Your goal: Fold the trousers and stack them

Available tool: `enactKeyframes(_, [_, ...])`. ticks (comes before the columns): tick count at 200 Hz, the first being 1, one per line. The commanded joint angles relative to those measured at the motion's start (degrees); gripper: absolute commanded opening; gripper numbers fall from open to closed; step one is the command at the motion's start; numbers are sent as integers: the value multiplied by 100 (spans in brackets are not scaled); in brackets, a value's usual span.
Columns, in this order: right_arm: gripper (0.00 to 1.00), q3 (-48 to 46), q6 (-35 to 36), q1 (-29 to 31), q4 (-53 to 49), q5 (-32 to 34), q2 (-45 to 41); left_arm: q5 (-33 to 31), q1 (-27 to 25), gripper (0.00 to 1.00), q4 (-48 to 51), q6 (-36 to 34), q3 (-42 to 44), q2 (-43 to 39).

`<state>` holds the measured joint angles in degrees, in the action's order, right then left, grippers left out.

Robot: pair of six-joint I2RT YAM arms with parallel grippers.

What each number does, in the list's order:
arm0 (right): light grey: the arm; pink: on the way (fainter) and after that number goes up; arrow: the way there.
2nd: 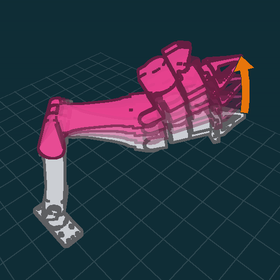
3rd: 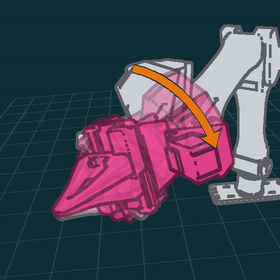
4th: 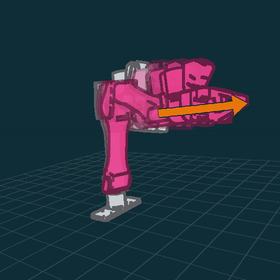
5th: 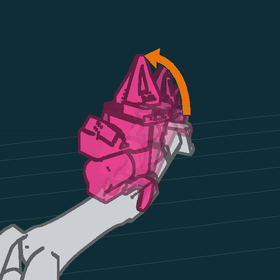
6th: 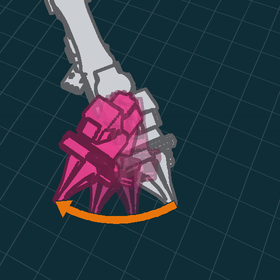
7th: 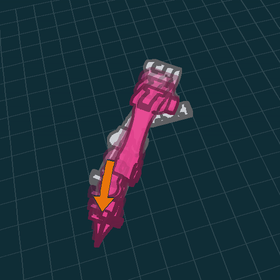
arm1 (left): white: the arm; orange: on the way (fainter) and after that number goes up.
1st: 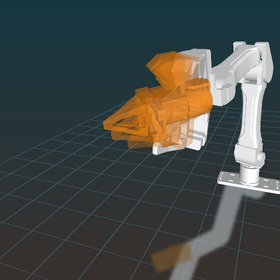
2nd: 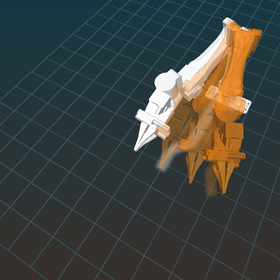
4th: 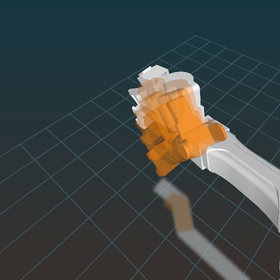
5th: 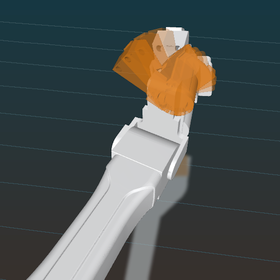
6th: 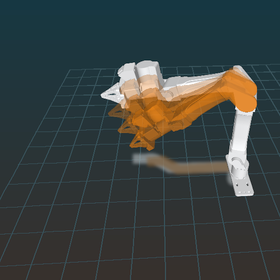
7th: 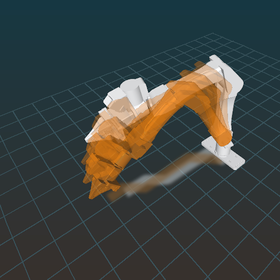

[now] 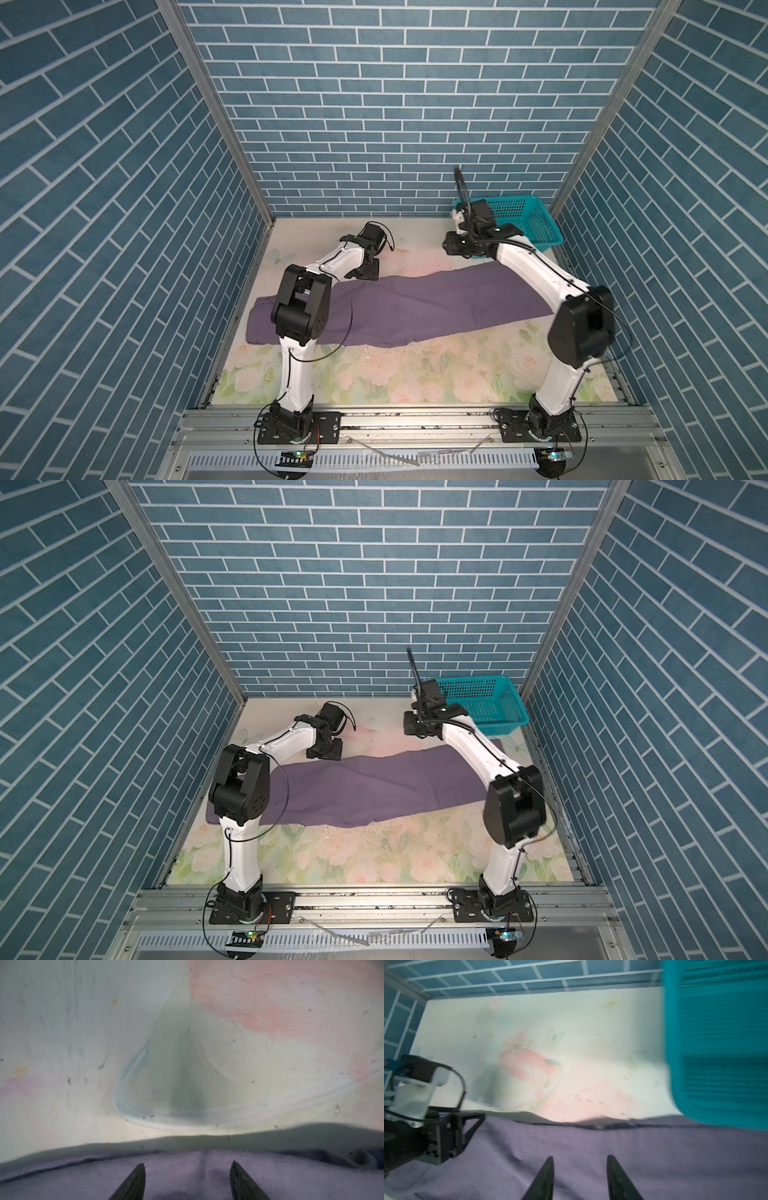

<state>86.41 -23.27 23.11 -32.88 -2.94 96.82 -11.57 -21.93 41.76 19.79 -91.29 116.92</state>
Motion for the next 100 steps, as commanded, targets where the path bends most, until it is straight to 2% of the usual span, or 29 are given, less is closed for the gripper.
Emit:
enactKeyframes(1, [51,-1465,-744,-750,-315,320,-916,-279,27,67,323,366,376,-892])
enactKeyframes(15, [61,-2302,-923,-1306,-399,439,-1540,-389,32,71,242,613,943,-1477])
enactKeyframes(44, [74,-3451,-1191,-2486,-502,87,-2271,-551,38,76,158,1080,2236,-2559])
enactKeyframes(46, [80,-3487,-1196,-2539,-492,47,-2296,-566,40,76,153,1110,2343,-2628])
enactKeyframes(48, [92,-3545,-1208,-2623,-480,6,-2311,-585,40,76,152,1133,2418,-2683])
enactKeyframes(51, [98,-3615,-1214,-2726,-470,-44,-2333,-612,44,76,157,1193,2547,-2758])
enactKeyframes(76, [98,-3884,-1208,-3293,-265,-137,-2280,-692,211,77,44,1580,3535,-3449])
enactKeyframes(100, [90,-3817,-1176,-3479,8,-58,-1930,-438,752,73,-243,1783,4392,-3979])
